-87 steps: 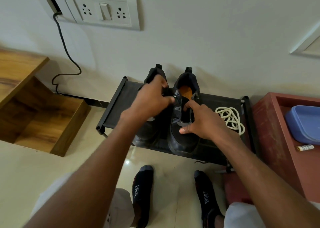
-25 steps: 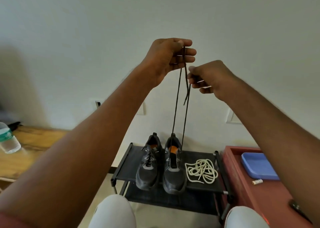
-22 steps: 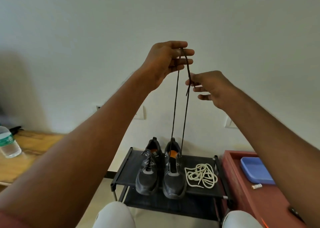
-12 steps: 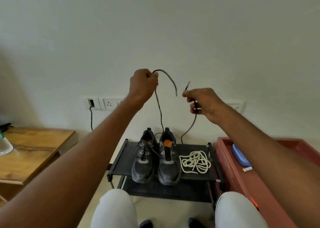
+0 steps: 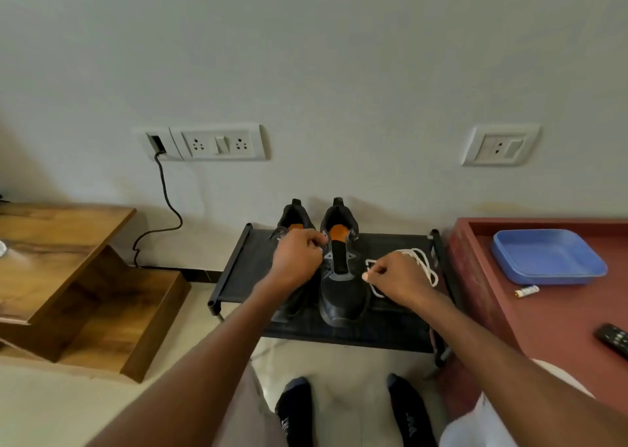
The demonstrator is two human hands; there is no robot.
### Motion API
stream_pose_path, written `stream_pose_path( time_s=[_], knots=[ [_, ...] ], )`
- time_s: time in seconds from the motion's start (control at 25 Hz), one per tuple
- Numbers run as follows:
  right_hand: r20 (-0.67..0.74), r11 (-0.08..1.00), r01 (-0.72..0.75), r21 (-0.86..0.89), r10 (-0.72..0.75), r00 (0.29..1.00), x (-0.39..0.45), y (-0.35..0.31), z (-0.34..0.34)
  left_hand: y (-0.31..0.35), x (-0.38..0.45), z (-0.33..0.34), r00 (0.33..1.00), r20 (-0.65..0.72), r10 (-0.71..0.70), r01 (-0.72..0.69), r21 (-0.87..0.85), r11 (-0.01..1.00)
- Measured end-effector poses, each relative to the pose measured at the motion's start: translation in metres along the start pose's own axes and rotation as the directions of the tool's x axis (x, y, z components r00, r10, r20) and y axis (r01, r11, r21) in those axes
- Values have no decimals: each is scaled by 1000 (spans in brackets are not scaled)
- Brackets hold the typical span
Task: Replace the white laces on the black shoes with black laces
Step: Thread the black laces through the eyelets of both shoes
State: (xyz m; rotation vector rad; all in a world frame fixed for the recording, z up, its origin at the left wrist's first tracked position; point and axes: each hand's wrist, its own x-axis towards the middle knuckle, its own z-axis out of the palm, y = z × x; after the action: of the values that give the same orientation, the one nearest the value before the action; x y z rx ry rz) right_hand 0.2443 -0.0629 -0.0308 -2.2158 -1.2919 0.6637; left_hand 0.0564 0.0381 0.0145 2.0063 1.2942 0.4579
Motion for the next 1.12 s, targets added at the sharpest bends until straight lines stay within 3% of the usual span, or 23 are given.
stream_pose_path(
  time_s=[0.2,0.44,0.56,0.72,0.84,1.0,1.12],
  knots=[
    [28,983,79,-168,-75,997,25,-11,13,-29,29,28,975,213,68,-148,387,910],
    [46,980,43,-195,-35,998,39,-17,19,-43,37,33,943,325,72,-245,531,811],
    [45,964,18,-264,-6,999,35,-19,10,-40,35,34,951,303,67,-244,597,764],
    [-231,922,-249,-298,183,956,34,-1,-32,-38,33,33,951,302,62,-242,609,756],
    [-303,900,-321,-295,230,925,34,15,-50,-34,32,31,949,308,60,-246,610,754],
    [-234,948,-212,-236,157,960,31,7,-36,-29,30,24,944,320,83,-237,481,844],
    [-299,1000,4,-3,-4,954,25,-15,-26,-17,27,9,991,105,83,-116,374,920]
  ],
)
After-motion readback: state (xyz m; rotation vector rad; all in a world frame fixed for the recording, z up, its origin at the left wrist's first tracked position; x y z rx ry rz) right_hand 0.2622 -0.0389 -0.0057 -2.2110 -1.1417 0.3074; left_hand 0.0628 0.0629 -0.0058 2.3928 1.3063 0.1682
